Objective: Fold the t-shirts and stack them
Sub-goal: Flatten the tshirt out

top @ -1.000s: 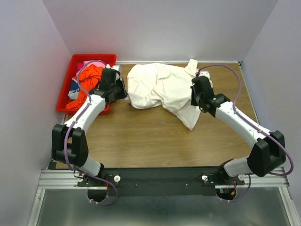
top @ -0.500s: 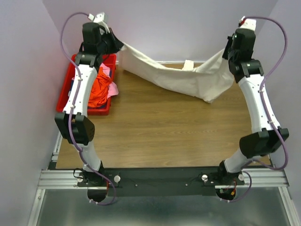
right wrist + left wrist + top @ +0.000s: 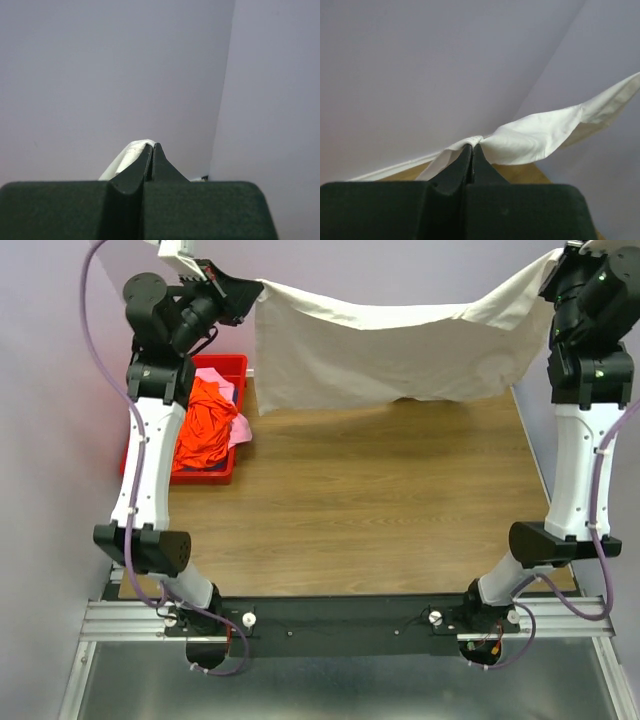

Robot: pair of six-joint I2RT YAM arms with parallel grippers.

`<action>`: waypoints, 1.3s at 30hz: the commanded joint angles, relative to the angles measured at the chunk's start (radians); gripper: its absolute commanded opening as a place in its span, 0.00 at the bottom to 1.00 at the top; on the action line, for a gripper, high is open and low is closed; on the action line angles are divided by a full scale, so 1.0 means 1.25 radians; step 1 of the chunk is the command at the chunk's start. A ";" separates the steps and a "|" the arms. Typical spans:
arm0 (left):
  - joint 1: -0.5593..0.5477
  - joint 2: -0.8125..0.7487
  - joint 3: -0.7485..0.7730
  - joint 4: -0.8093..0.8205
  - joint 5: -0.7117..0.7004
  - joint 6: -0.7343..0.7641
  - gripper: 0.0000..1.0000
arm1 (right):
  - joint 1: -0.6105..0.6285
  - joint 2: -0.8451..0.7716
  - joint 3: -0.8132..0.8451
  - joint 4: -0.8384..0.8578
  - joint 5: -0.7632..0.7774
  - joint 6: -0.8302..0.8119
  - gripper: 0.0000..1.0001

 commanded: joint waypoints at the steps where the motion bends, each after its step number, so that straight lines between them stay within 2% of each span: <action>1: 0.003 -0.117 -0.038 0.135 0.043 -0.023 0.00 | -0.001 -0.060 0.021 0.057 -0.035 -0.063 0.00; 7: 0.003 -0.186 -0.150 0.241 0.051 -0.060 0.00 | -0.001 -0.096 0.020 0.089 -0.043 -0.081 0.00; 14: 0.003 -0.099 -0.185 0.267 0.098 -0.095 0.00 | -0.002 -0.035 -0.028 0.090 -0.031 -0.088 0.00; 17: 0.003 -0.044 -0.146 0.272 0.104 -0.087 0.00 | -0.001 0.011 -0.012 0.090 -0.032 -0.089 0.00; 22: -0.001 0.069 0.006 0.272 0.150 -0.118 0.00 | -0.003 0.063 0.064 0.090 -0.040 -0.092 0.00; 25: -0.007 0.088 0.059 0.289 0.174 -0.131 0.00 | -0.003 0.065 0.102 0.096 -0.043 -0.099 0.00; 26: -0.008 0.084 0.056 0.311 0.174 -0.136 0.00 | -0.004 0.060 0.106 0.101 -0.042 -0.101 0.00; 29: -0.008 0.048 -0.024 0.507 0.247 -0.200 0.00 | -0.003 0.027 0.097 0.120 -0.051 -0.116 0.00; 30: -0.008 0.039 -0.042 0.527 0.256 -0.216 0.00 | -0.001 0.018 0.091 0.126 -0.054 -0.119 0.01; 34: -0.011 -0.025 -0.108 0.552 0.292 -0.226 0.00 | -0.003 -0.062 0.064 0.168 -0.080 -0.120 0.00; 39: -0.010 -0.142 -0.217 0.567 0.294 -0.201 0.00 | -0.003 -0.138 0.053 0.206 -0.172 -0.137 0.00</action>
